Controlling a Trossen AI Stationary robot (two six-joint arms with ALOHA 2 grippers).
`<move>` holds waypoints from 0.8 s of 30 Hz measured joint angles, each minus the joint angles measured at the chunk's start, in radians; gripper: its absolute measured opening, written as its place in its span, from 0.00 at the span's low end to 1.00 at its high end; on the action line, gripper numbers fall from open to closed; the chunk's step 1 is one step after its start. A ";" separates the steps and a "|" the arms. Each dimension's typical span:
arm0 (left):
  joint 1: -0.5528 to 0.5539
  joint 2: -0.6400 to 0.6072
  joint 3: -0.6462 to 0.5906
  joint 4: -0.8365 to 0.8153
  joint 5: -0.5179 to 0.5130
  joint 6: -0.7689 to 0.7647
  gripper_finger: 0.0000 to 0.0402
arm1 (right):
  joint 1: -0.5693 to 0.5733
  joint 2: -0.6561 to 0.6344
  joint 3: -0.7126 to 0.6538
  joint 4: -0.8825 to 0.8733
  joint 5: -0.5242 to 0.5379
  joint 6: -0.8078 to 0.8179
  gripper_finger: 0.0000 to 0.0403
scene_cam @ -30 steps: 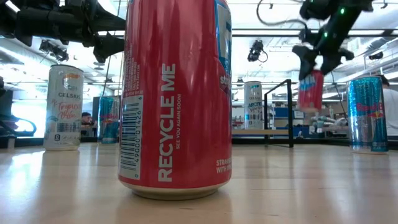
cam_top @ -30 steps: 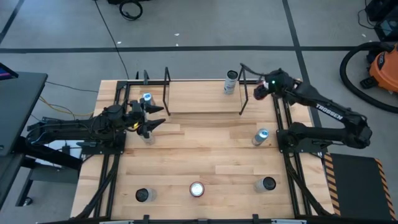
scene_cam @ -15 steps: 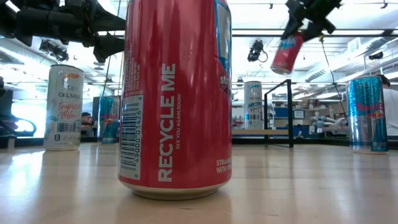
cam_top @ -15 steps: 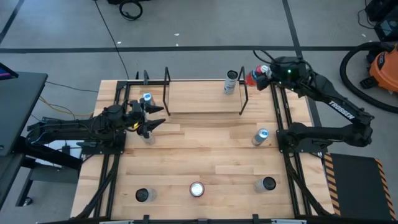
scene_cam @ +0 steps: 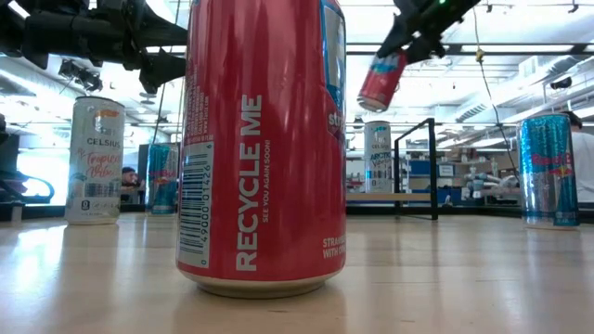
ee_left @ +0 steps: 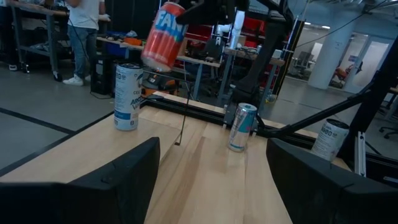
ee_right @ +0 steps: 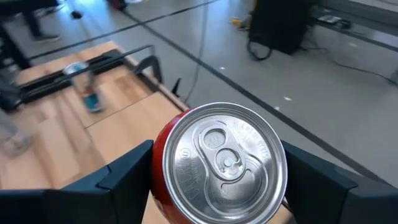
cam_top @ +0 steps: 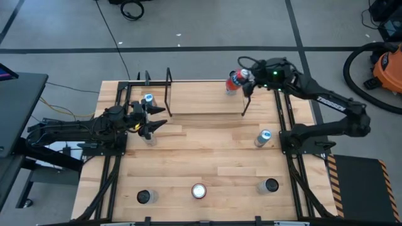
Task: Place canned beverage on shelf
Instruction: Put the top red soda can on the shelf
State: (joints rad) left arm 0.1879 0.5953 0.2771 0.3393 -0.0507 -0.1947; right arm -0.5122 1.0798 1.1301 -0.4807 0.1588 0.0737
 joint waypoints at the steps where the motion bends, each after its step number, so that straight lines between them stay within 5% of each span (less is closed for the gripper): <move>1: 0.000 0.000 0.000 0.000 0.000 0.000 0.74 | 0.006 0.017 0.000 0.012 -0.010 -0.009 0.75; 24: 0.000 0.000 0.000 0.000 0.000 0.000 0.74 | 0.049 0.326 0.000 0.071 -0.211 -0.261 0.76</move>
State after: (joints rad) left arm 0.1878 0.5956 0.2771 0.3390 -0.0505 -0.1951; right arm -0.4633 1.4057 1.1301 -0.4100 -0.0526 -0.1875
